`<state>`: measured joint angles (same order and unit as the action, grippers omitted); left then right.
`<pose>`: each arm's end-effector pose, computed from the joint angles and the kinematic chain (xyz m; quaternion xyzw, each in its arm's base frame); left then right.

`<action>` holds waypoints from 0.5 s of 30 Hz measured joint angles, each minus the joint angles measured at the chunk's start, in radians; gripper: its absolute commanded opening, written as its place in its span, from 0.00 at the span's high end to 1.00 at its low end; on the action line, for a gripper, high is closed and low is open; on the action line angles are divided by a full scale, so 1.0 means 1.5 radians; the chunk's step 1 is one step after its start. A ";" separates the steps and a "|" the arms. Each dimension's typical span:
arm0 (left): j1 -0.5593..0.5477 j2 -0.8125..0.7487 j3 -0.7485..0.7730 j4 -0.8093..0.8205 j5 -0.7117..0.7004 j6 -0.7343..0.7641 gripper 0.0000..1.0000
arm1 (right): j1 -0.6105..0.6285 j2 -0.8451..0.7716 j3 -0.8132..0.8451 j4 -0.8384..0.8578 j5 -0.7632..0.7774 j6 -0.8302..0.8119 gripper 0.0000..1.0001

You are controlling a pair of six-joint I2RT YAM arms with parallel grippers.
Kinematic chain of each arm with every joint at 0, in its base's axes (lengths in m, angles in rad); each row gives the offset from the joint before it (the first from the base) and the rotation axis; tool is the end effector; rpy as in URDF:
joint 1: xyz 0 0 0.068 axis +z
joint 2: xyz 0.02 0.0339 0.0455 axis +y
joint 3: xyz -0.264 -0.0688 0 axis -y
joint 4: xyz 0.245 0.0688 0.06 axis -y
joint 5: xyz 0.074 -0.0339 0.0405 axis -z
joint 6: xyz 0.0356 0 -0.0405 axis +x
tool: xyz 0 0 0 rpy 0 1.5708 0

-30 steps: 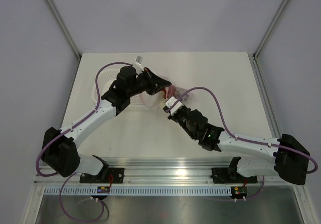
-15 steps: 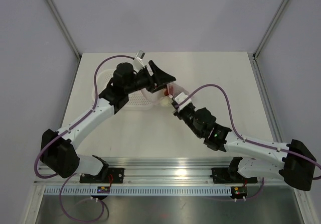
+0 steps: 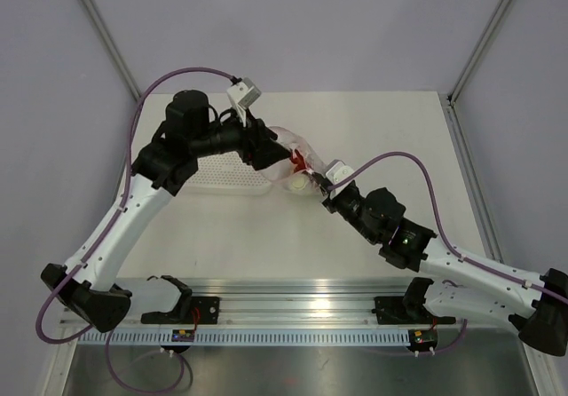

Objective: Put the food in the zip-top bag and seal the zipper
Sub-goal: Pick up the zipper food storage bag at the center of the board.

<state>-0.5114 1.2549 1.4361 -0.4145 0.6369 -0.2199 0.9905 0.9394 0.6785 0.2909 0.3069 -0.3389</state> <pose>0.2234 -0.1496 0.4439 0.3003 0.7091 -0.4400 0.4621 0.1319 0.1816 0.3246 -0.3382 0.6094 0.1261 0.7060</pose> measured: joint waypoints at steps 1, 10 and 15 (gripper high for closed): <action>-0.010 -0.003 0.010 -0.027 0.002 0.042 0.32 | -0.001 -0.003 0.006 -0.013 -0.006 0.000 1.00; -0.142 0.027 0.024 -0.215 -0.052 0.266 0.32 | -0.007 -0.027 0.077 -0.100 -0.049 -0.001 1.00; -0.175 0.068 0.025 -0.253 -0.110 0.304 0.37 | -0.012 -0.026 0.083 -0.120 -0.062 -0.001 1.00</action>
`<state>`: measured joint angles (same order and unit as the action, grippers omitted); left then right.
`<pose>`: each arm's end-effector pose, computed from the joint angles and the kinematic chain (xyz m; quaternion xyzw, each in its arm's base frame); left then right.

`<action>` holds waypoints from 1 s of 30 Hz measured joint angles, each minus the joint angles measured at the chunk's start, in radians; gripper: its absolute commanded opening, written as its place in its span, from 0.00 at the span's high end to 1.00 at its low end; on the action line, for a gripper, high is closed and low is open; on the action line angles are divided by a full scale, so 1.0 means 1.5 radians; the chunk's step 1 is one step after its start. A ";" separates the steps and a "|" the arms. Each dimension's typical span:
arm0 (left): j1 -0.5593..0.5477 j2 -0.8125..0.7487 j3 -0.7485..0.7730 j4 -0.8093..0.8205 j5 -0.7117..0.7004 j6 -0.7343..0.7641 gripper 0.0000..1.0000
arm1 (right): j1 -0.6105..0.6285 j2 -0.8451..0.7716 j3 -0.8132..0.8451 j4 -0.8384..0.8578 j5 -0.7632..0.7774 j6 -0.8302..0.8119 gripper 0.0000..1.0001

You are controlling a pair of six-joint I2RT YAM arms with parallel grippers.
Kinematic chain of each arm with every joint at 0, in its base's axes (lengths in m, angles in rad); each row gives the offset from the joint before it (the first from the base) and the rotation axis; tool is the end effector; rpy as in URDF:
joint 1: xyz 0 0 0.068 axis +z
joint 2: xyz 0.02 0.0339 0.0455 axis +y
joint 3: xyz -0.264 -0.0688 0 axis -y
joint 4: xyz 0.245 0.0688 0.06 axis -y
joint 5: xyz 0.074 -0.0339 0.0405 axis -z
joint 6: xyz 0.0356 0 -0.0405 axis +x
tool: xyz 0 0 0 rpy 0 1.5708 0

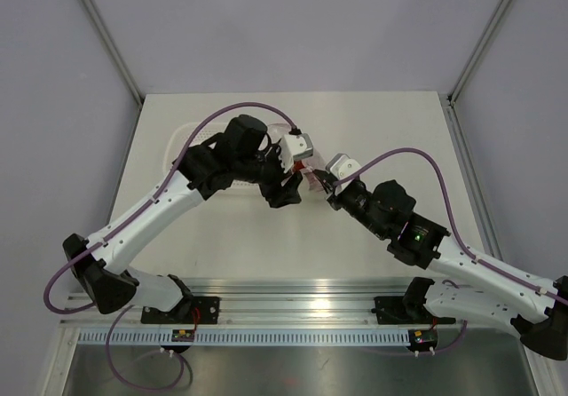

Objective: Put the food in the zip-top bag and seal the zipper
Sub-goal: Pick up the zipper food storage bag at the center of the board.

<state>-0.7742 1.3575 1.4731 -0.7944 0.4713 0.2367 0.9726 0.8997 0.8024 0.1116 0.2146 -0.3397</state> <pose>0.1909 -0.2093 0.3930 0.5129 0.7188 -0.3144 0.3484 0.1269 0.1728 0.3577 -0.3654 0.5996 0.1489 0.6963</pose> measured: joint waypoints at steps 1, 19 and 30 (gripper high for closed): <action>-0.001 0.006 0.000 -0.001 -0.010 0.003 0.38 | -0.001 0.000 0.000 -0.003 -0.001 0.000 1.00; -0.003 0.013 0.000 0.076 -0.032 -0.005 1.00 | -0.020 -0.057 0.004 -0.073 -0.013 0.030 0.50; -0.003 0.013 0.000 0.107 -0.007 -0.019 1.00 | -0.020 -0.049 0.004 -0.099 0.008 0.032 0.44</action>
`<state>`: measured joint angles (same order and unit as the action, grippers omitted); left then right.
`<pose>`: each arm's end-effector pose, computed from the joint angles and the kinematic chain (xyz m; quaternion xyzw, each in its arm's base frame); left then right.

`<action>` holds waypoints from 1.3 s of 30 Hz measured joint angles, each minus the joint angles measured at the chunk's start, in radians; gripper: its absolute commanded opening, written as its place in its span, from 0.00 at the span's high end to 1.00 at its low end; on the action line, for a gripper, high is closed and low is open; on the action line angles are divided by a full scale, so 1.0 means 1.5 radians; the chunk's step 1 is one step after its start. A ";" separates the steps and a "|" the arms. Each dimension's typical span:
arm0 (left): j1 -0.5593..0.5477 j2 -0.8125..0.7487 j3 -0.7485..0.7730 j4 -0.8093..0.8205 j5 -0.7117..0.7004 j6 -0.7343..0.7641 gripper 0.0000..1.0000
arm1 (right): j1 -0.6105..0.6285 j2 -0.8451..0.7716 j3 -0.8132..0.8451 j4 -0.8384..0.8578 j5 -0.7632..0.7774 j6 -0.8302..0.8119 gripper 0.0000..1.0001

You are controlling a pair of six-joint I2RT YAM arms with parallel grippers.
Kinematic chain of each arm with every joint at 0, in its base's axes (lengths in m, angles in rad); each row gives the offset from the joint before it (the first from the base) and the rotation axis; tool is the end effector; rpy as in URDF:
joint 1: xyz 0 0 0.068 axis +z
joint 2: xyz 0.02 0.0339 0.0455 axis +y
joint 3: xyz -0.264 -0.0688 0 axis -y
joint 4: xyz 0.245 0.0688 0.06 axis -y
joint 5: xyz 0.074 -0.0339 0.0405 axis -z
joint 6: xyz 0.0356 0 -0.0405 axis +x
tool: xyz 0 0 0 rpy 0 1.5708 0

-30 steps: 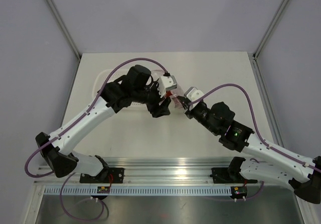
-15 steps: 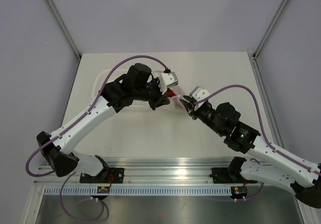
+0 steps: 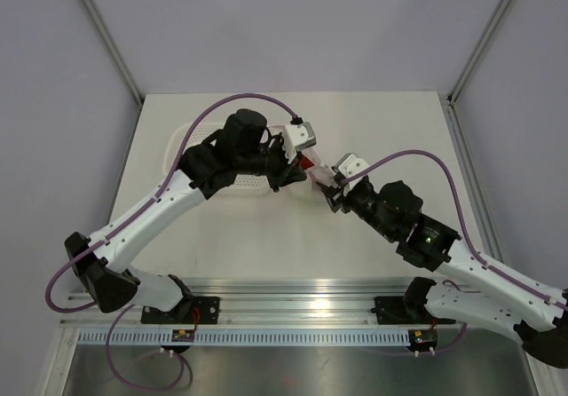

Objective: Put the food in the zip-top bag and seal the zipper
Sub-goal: Pick up the zipper food storage bag at the center of the board.

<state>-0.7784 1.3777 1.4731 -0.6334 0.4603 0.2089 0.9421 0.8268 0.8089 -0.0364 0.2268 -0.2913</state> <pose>0.2014 -0.2208 0.4014 0.5004 0.6922 -0.3254 0.4056 0.1216 0.1536 0.3574 -0.3537 0.6335 0.1406 0.6736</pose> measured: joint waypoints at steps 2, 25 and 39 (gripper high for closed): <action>0.000 0.000 0.000 0.000 0.002 0.000 1.00 | -0.004 0.018 0.000 0.001 -0.003 -0.005 0.45; 0.000 0.000 0.000 0.000 0.010 0.001 1.00 | -0.099 0.078 0.001 0.048 -0.166 0.041 0.77; 0.001 -0.014 0.000 -0.002 0.007 0.047 0.32 | -0.117 0.053 -0.022 0.081 -0.187 0.053 1.00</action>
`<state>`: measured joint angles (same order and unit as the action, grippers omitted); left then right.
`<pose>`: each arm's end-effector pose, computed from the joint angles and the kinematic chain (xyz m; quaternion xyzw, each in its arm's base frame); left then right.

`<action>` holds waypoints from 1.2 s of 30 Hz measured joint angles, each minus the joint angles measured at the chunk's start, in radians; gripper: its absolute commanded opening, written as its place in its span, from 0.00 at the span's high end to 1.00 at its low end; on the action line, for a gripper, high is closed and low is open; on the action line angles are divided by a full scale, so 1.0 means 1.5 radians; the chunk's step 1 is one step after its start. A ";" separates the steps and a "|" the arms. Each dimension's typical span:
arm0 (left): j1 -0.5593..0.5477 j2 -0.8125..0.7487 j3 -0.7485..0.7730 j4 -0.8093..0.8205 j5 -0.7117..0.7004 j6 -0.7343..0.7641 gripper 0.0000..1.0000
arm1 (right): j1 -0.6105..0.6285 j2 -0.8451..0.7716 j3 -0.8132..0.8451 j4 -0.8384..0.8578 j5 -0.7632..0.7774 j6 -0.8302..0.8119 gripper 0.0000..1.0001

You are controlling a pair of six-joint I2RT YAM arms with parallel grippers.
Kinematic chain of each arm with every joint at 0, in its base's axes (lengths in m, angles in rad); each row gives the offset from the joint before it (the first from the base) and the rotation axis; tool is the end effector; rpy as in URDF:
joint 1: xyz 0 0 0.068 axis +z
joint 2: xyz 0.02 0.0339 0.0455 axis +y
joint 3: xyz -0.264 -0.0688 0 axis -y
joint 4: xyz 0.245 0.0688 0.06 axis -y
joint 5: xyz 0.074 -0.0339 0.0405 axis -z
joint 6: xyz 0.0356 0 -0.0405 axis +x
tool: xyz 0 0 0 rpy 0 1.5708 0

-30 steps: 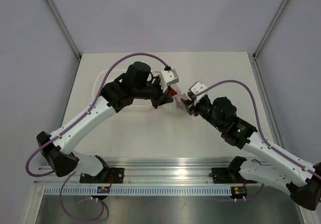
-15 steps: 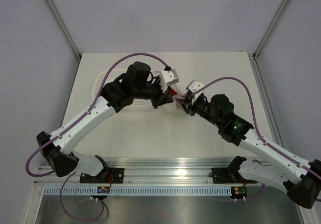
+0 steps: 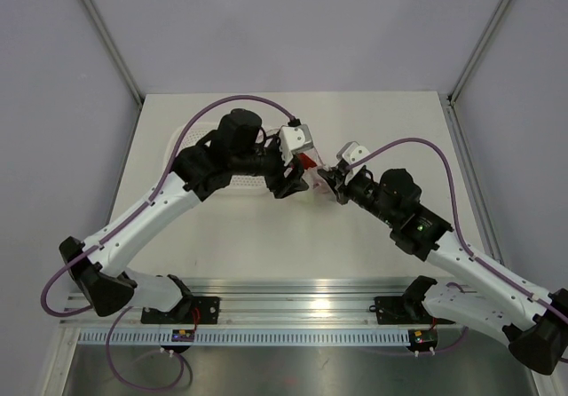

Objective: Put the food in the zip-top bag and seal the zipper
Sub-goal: Pick up the zipper food storage bag at the center of the board, then zip the zipper food storage bag at the center of the board.

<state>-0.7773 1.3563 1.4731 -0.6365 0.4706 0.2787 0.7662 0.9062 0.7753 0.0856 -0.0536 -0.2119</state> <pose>0.1968 -0.2162 0.4071 0.5248 0.6677 -0.3158 0.4230 0.1553 0.1521 0.3439 -0.3559 0.6293 0.2076 0.6590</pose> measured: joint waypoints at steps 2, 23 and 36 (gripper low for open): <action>0.001 -0.021 0.000 0.002 0.000 0.020 0.32 | -0.005 0.000 0.000 -0.001 -0.012 0.000 1.00; 0.004 0.084 0.138 -0.069 0.206 0.274 0.46 | -0.018 -0.034 0.019 -0.081 -0.118 -0.002 1.00; 0.004 0.123 0.182 -0.129 0.282 0.292 0.55 | -0.018 -0.034 0.024 -0.092 -0.130 -0.003 1.00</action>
<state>-0.7715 1.5414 1.7466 -0.8295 0.8936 0.7174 0.7387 0.8551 0.8112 -0.0528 -0.2485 -0.2161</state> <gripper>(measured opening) 0.458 0.010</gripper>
